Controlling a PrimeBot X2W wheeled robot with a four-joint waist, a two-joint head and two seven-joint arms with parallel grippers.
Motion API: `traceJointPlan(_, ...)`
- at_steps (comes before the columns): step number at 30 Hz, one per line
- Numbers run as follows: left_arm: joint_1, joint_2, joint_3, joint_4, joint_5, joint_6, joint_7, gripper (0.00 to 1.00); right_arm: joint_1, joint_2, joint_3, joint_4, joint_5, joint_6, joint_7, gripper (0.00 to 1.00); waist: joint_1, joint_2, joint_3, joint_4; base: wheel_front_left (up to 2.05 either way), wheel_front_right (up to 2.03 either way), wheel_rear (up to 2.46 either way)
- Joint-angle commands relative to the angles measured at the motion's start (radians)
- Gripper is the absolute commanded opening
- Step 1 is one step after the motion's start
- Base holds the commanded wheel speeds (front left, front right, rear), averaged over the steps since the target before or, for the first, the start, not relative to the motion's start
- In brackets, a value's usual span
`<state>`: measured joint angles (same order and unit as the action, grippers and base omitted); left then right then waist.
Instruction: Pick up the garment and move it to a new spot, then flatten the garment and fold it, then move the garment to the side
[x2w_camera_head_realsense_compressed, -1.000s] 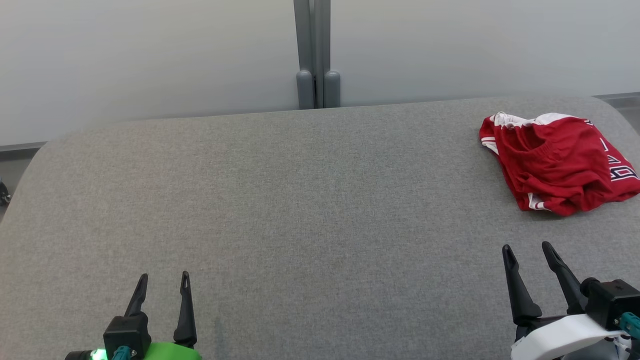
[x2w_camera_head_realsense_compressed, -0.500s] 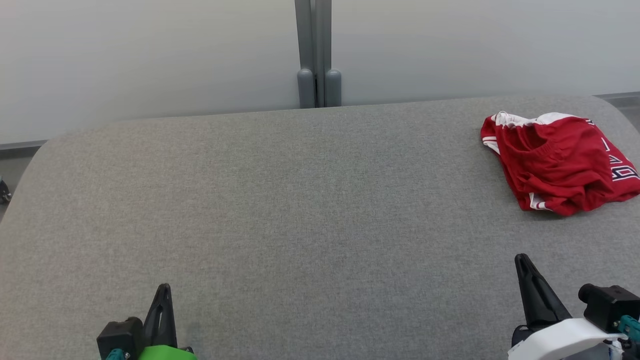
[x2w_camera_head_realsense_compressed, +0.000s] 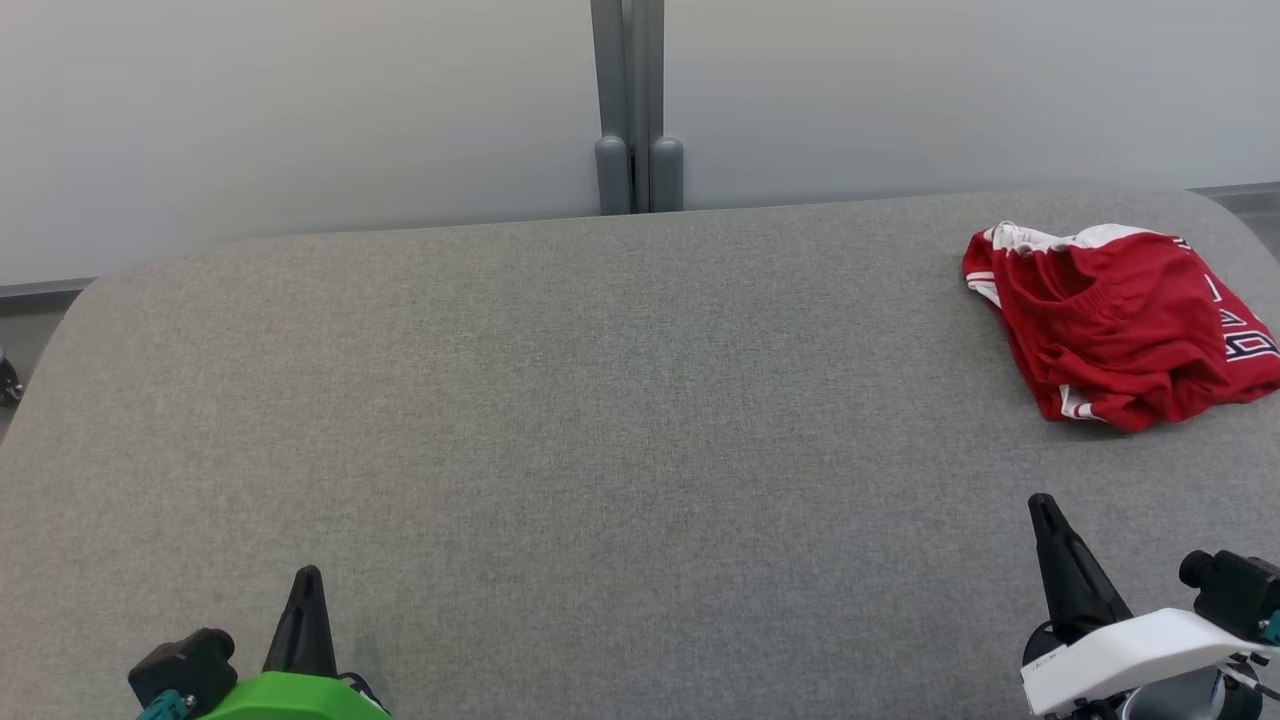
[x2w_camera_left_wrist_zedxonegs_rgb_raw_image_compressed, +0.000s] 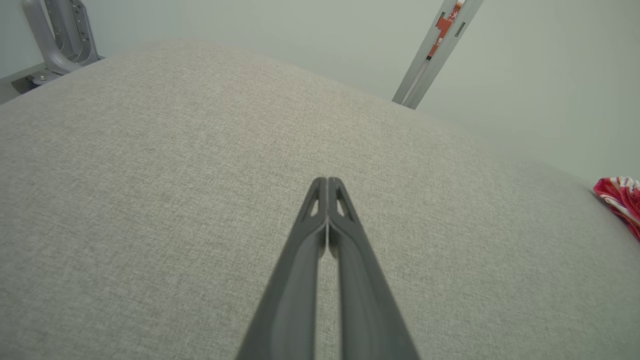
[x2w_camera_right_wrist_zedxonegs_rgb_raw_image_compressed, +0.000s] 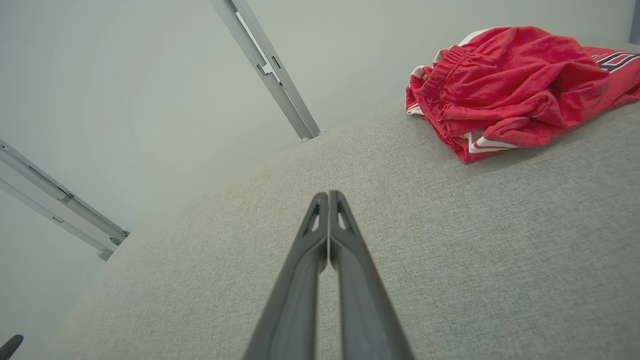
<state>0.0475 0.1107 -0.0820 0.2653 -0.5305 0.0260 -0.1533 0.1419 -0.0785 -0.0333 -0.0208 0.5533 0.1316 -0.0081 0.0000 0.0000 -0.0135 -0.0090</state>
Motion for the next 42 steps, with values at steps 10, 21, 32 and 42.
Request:
traceJointPlan(10, -0.057, -0.007, 0.04, -0.018, -0.195, -0.031, 0.045, 0.0, -0.064, -0.01, -0.006, 0.035, 0.198, 0.0, 0.015, 0.0, 0.0, 0.0, 0.002, 0.001, 0.0, 0.0, 0.0)
traceJointPlan(21, -0.075, -0.015, 0.066, -0.019, -0.34, -0.052, 0.082, 0.0, -0.095, -0.01, -0.01, 0.072, 0.345, -0.001, 0.026, 0.0, 0.0, 0.0, 0.004, 0.002, 0.0, 0.0, 0.0)
traceJointPlan(32, -0.092, -0.023, 0.09, -0.02, -0.472, -0.072, 0.115, 0.0, -0.124, -0.008, -0.016, 0.106, 0.479, -0.001, 0.038, 0.0, 0.0, 0.0, 0.005, 0.003, 0.0, 0.0, 0.0)
traceJointPlan(42, -0.104, -0.03, 0.11, -0.021, -0.582, -0.088, 0.143, 0.0, -0.147, -0.006, -0.022, 0.134, 0.589, -0.001, 0.048, 0.0, 0.0, 0.0, 0.007, 0.004, 0.0, 0.0, 0.0)
